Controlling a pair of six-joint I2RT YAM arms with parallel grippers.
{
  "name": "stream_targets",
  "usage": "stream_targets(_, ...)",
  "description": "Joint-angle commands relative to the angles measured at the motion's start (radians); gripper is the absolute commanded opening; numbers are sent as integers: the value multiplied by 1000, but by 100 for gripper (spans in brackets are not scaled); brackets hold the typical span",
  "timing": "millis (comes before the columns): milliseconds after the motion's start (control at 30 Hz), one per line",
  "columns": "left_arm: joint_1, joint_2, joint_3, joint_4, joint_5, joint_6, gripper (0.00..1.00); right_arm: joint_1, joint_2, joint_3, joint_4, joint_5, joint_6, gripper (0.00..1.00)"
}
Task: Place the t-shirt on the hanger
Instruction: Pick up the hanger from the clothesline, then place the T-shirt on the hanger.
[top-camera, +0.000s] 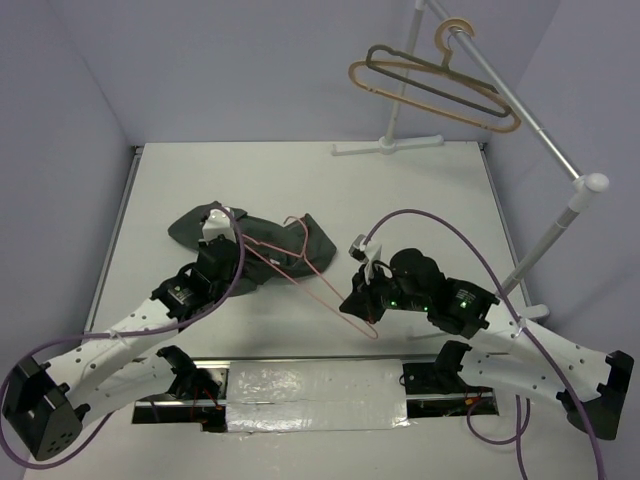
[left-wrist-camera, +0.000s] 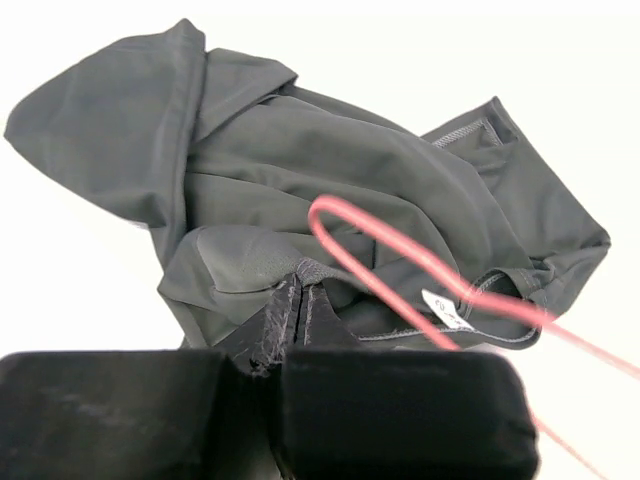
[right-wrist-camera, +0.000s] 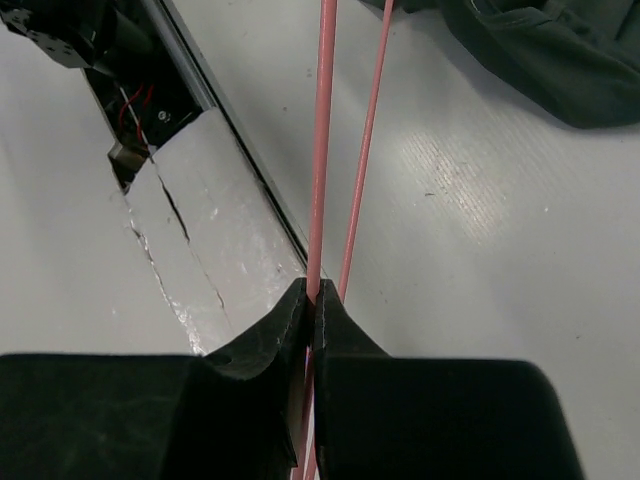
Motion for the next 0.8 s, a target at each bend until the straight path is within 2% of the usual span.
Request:
stream_targets(0, 10, -21, 41, 4, -23, 41, 0, 49, 7, 8, 65, 60, -15, 0)
stream_targets(300, 58, -16, 22, 2, -37, 26, 0, 132, -96, -4, 22, 179, 33, 0)
stream_targets(533, 105, -15, 36, -1, -31, 26, 0, 157, -74, -1, -38, 236, 67, 0)
stream_targets(767, 113, -10, 22, 13, -20, 27, 0, 218, -62, -2, -27, 235, 62, 0)
